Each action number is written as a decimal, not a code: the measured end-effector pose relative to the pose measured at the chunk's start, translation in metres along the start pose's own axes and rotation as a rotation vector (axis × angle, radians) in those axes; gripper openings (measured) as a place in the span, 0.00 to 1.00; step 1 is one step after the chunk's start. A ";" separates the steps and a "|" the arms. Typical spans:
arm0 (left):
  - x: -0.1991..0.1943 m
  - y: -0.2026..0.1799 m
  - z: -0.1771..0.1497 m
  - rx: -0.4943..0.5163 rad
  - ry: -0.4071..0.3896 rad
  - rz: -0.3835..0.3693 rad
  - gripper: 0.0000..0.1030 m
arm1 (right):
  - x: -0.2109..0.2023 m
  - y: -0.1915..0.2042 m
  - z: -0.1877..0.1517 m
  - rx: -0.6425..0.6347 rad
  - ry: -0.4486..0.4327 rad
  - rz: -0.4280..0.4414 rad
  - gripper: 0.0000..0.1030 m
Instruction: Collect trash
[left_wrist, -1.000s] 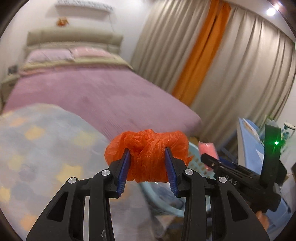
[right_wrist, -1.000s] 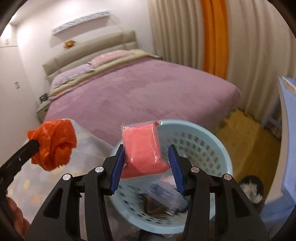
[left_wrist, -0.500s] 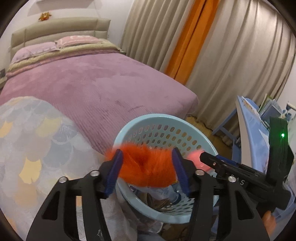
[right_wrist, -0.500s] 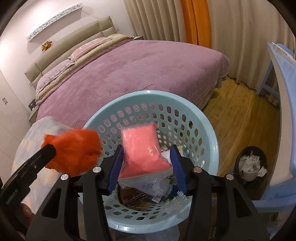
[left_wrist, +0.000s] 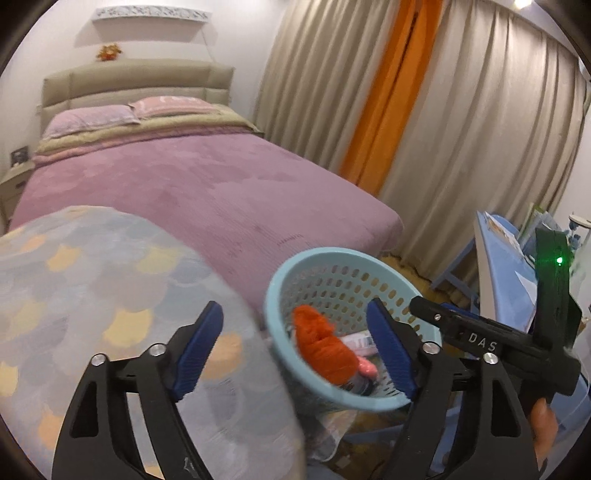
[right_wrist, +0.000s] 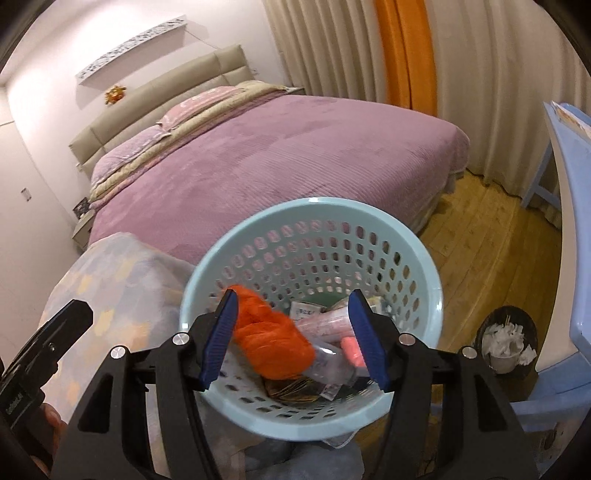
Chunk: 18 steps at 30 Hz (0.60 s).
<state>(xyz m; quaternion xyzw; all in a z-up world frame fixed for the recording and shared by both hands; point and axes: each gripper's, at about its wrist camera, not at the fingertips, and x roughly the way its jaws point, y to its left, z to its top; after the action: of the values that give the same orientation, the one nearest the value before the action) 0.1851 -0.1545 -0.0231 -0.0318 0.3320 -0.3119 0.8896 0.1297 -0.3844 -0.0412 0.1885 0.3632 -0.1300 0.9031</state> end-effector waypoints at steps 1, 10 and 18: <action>-0.007 0.003 -0.003 -0.006 -0.012 0.011 0.79 | -0.004 0.005 -0.002 -0.016 -0.007 0.003 0.57; -0.050 0.036 -0.037 -0.030 -0.064 0.097 0.82 | -0.038 0.040 -0.025 -0.118 -0.107 -0.003 0.57; -0.066 0.053 -0.067 0.022 -0.161 0.231 0.86 | -0.050 0.060 -0.053 -0.170 -0.218 -0.057 0.57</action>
<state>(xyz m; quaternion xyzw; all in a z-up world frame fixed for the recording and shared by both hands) 0.1334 -0.0639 -0.0513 -0.0089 0.2574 -0.2075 0.9437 0.0847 -0.3025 -0.0267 0.0858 0.2779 -0.1444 0.9458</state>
